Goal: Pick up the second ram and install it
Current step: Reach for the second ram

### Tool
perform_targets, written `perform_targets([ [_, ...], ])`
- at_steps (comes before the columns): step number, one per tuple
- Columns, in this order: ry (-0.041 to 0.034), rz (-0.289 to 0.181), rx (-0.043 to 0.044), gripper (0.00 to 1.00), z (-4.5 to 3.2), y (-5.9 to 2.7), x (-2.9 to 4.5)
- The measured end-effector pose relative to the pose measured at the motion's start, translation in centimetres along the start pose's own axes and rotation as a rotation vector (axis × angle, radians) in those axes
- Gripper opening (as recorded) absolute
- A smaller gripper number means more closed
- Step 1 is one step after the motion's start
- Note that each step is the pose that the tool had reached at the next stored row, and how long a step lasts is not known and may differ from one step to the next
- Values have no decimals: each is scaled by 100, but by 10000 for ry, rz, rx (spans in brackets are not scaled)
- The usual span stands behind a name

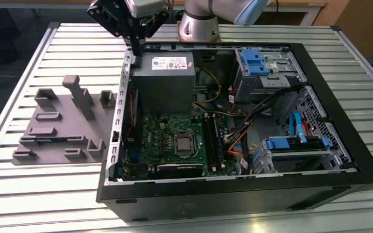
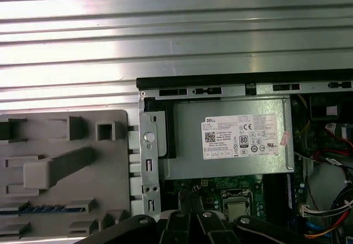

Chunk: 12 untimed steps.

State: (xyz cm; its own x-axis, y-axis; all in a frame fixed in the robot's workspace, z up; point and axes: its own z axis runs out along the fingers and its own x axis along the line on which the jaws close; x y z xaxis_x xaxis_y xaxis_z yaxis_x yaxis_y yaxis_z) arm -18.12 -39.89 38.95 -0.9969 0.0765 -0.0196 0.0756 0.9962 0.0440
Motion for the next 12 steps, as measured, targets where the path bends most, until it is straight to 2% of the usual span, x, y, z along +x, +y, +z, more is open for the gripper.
perform_targets([
  [12, 5, 0, 0, 11, 7, -6, 72],
])
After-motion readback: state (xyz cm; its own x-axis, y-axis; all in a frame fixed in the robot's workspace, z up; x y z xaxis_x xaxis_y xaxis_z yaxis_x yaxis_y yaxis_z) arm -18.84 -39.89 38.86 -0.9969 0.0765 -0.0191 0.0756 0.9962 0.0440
